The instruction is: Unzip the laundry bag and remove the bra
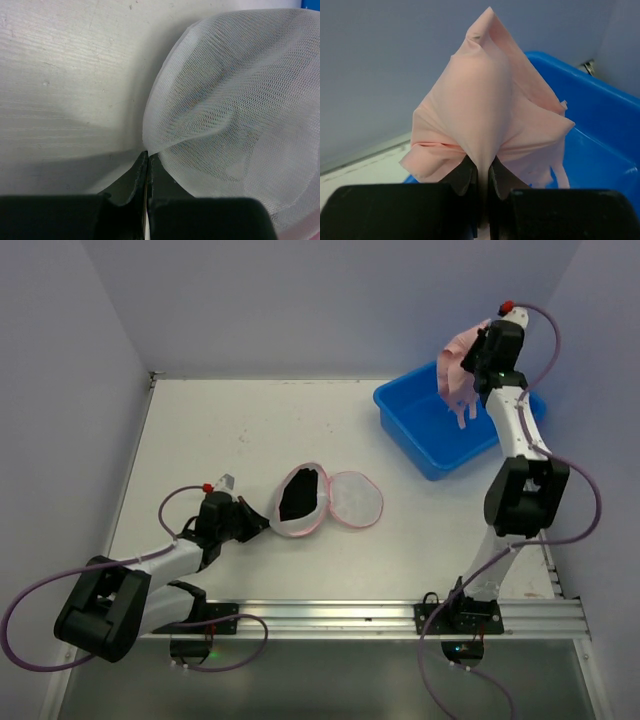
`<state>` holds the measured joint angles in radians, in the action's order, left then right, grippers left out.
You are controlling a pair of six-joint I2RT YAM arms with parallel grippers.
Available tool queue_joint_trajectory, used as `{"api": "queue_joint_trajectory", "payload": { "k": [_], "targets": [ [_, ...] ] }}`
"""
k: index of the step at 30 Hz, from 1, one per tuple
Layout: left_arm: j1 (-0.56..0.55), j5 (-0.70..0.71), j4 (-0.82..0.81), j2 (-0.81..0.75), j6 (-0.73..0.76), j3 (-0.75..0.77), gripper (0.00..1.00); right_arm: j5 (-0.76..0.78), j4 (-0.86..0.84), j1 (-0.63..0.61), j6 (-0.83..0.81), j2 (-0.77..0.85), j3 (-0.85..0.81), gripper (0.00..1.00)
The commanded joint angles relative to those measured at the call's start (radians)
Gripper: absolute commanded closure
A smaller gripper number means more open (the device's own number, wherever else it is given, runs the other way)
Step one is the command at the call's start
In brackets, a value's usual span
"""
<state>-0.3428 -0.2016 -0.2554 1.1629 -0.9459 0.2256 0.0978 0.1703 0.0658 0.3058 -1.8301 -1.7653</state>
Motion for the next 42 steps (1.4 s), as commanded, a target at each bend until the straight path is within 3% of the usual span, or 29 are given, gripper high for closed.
{"api": "queue_joint_trajectory", "payload": {
  "k": [1,7,13,14,17,20,22,25,33,37,42],
  "targets": [
    [0.002,-0.007,-0.035,-0.002,0.029,-0.022,1.00,0.111,0.067,0.046,0.038,-0.127,-0.104,1.00],
    [0.002,-0.004,-0.028,-0.009,0.036,-0.025,1.00,0.241,0.225,0.085,0.049,-0.346,-0.253,1.00],
    [0.002,0.002,-0.007,-0.011,0.050,-0.006,1.00,0.131,0.265,0.081,0.032,-0.344,-0.277,0.44],
    [0.002,0.004,-0.004,-0.011,0.050,-0.003,1.00,0.105,0.255,0.078,0.032,-0.293,-0.258,0.30],
    [0.004,0.002,0.002,-0.011,0.058,0.007,1.00,0.086,0.204,0.048,0.013,-0.169,-0.172,0.15],
    [0.002,0.002,0.008,-0.009,0.065,0.021,1.00,0.072,0.205,-0.003,-0.008,-0.071,-0.137,0.07],
    [0.002,0.001,0.019,-0.003,0.071,0.030,1.00,0.069,0.265,-0.035,-0.017,-0.034,-0.143,0.06],
    [0.002,-0.001,0.024,0.001,0.071,0.044,1.00,0.007,0.276,-0.186,-0.043,0.083,-0.050,0.07],
    [0.002,0.007,0.062,0.004,0.088,0.072,1.00,-0.133,0.091,-0.647,-0.036,0.365,0.424,0.16],
    [0.004,0.007,0.087,0.014,0.108,0.090,1.00,-0.118,0.020,-0.857,-0.042,0.364,0.539,0.20],
    [0.002,-0.031,0.137,0.061,0.140,0.130,1.00,-0.055,0.000,-0.965,-0.114,0.289,0.578,0.23]
  ]
}}
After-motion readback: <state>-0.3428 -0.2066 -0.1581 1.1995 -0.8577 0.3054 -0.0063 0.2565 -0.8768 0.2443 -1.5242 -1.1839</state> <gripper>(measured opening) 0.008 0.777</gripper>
